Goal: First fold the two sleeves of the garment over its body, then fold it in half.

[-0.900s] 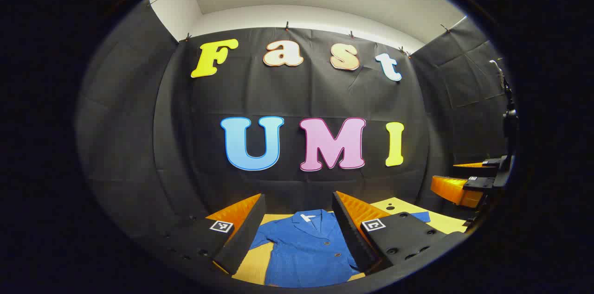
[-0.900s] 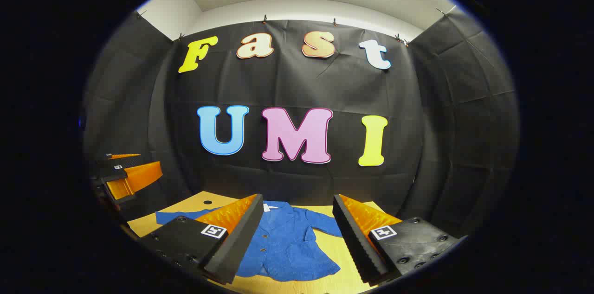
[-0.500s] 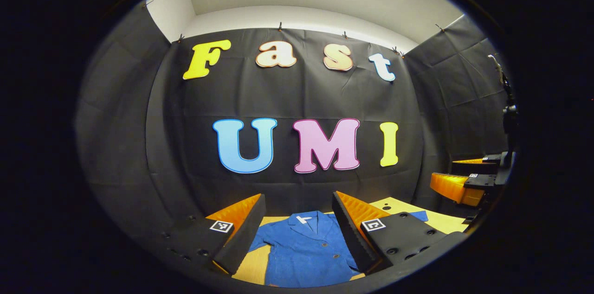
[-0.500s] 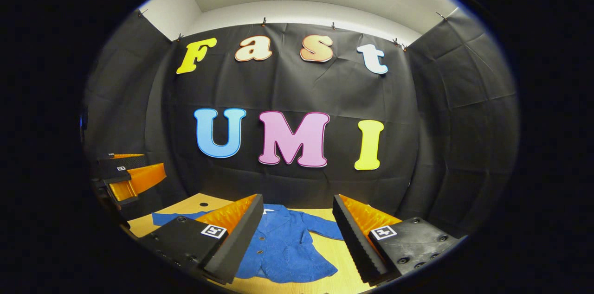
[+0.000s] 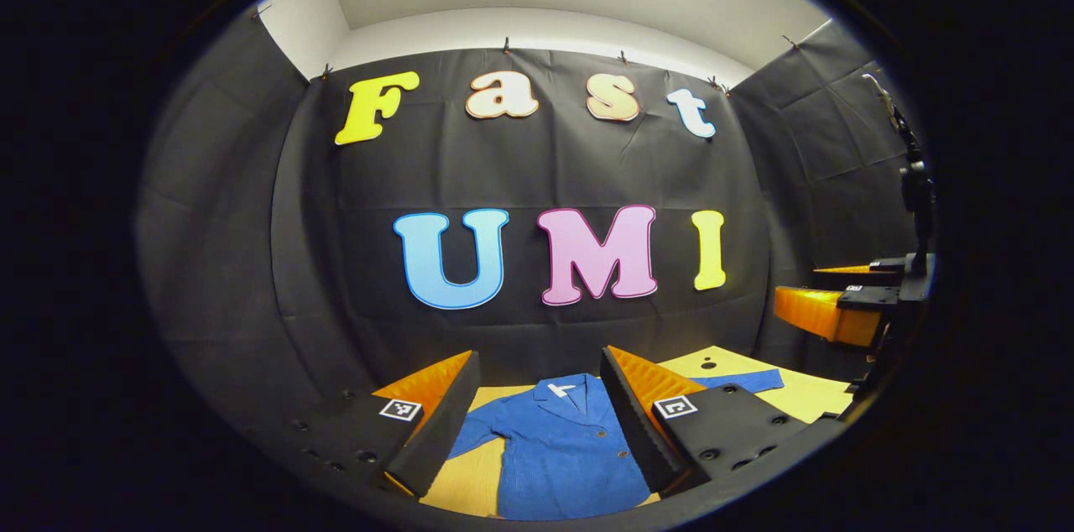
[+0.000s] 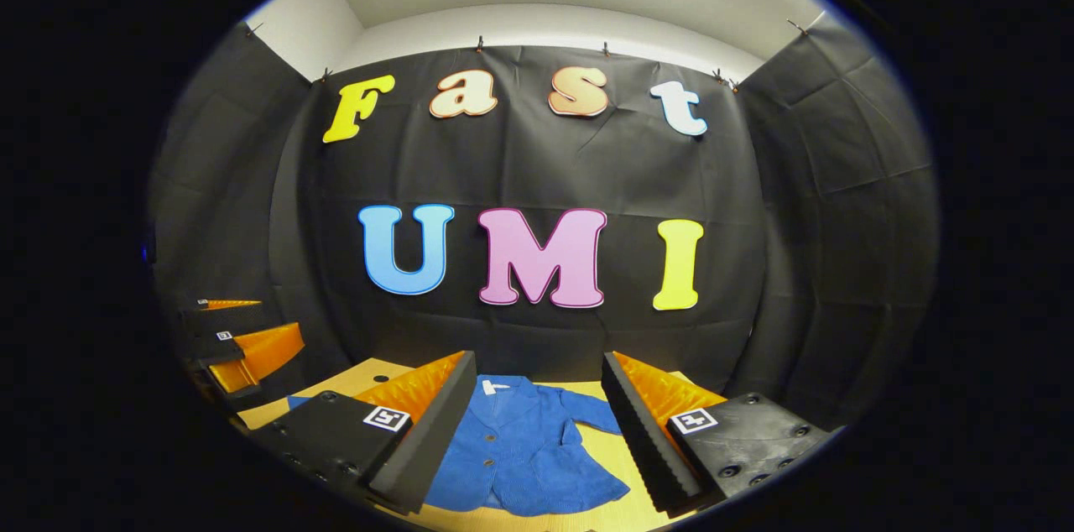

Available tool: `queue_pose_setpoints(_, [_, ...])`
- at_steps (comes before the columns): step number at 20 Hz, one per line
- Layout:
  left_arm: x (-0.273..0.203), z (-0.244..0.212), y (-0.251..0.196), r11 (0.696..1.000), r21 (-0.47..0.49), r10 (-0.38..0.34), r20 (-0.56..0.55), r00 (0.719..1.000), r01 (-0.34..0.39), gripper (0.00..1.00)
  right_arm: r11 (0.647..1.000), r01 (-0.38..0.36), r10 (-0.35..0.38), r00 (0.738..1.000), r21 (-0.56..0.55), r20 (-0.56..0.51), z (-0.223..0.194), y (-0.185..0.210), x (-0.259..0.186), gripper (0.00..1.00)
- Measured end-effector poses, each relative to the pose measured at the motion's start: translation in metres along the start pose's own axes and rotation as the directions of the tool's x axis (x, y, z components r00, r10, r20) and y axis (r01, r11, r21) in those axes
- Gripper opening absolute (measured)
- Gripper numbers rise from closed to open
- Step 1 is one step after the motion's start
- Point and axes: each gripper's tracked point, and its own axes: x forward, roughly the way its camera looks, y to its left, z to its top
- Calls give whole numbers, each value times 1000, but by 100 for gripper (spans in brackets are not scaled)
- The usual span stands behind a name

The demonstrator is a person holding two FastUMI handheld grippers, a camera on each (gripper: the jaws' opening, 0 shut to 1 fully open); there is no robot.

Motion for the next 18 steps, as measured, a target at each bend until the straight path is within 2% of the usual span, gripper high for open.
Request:
queue_pose_setpoints(2, [-2, 0, 4, 1000, 6, -6, -2, 1000, 6, 83, 1000, 7, -7, 1000, -17, -2, 0, 1, 1, 99])
queue_pose_setpoints(6, [-6, -6, 8, 1000, 7, -20, -5, 1000, 20, 83, 999, 29, -29, 1000, -18, -1, 6, 3, 1, 96])
queue_pose_setpoints(7, [-7, -10, 8, 1000, 4, -21, -12, 1000, 21, 83, 999, 27, -27, 1000, -18, -5, 4, 5, -1, 99])
queue_pose_setpoints(12, [-14, -21, 12, 999, -25, 28, -30, 999, -29, 82, 999, -15, 14, 999, -39, -40, -8, 14, -11, 96])
queue_pose_setpoints(14, [-14, -23, 13, 1000, -9, 30, -30, 999, -30, 83, 999, -21, 19, 999, -33, -46, -10, 11, -9, 96])
queue_pose_setpoints(16, [-12, -28, 23, 998, -5, 65, -47, 997, -65, 83, 999, -24, 23, 999, -25, -47, -10, 7, -7, 96])
queue_pose_setpoints(18, [-12, -30, 25, 997, -40, 66, -61, 996, -68, 83, 999, -34, 33, 998, -9, -54, -13, 5, -4, 96])
